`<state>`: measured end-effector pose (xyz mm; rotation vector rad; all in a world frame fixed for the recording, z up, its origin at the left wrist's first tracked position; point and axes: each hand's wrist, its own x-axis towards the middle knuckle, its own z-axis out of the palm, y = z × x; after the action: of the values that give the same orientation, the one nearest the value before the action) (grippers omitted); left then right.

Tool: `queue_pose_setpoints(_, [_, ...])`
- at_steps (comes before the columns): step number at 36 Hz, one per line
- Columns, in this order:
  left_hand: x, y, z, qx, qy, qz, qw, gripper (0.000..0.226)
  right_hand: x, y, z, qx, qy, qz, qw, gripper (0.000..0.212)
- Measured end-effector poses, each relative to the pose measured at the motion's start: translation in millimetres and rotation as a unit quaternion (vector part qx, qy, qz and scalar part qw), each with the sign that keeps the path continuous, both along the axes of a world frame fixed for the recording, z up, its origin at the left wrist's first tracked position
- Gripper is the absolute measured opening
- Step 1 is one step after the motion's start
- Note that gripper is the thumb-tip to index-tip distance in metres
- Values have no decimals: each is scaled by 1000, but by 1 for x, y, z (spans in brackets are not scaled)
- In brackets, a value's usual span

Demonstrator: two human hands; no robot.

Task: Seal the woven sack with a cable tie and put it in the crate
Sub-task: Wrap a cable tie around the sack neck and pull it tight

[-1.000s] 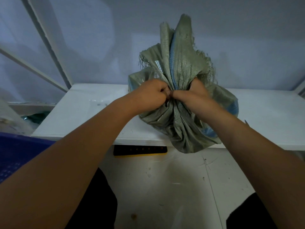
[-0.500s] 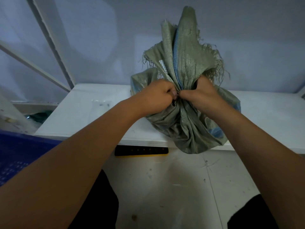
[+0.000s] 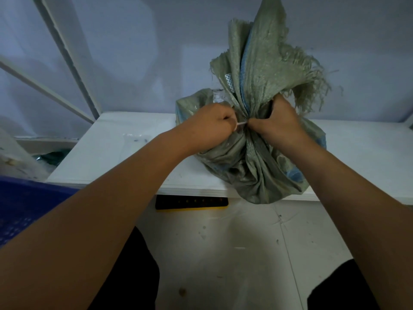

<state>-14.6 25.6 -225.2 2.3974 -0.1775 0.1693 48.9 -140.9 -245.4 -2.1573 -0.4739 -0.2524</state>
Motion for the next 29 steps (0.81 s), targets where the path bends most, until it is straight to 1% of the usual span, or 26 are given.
queue_pose_setpoints(4, [1, 3, -3, -20, 19, 13, 1000, 22, -3, 0, -2, -30, -26, 14, 999, 63])
queue_pose_setpoints(7, [4, 4, -7, -30, 23, 14, 999, 27, -5, 2, -4, -50, -35, 25, 998, 65])
queue_pose_setpoints(9, [7, 4, -11, -15, 21, 10, 1000, 30, -7, 3, -4, -54, -41, 33, 997, 65])
queue_pose_setpoints(12, [10, 4, -17, 6, 29, 1, 1000, 25, -10, 8, -5, -55, -51, 57, 996, 65])
queue_pose_setpoints(15, [15, 7, -21, 6, 34, 4, 999, 25, -10, 10, -6, -61, -60, 76, 993, 66])
queue_pose_setpoints(20, [15, 4, -28, -45, 63, 16, 997, 37, -11, 11, -9, -51, -84, 80, 992, 67])
queue_pose_setpoints(24, [16, 1, -28, -60, 92, 30, 994, 37, -11, 13, -9, -60, -78, 88, 991, 68])
queue_pose_setpoints(29, [16, 3, -28, -85, 111, 21, 990, 34, -8, 14, -12, -69, -66, 92, 991, 67])
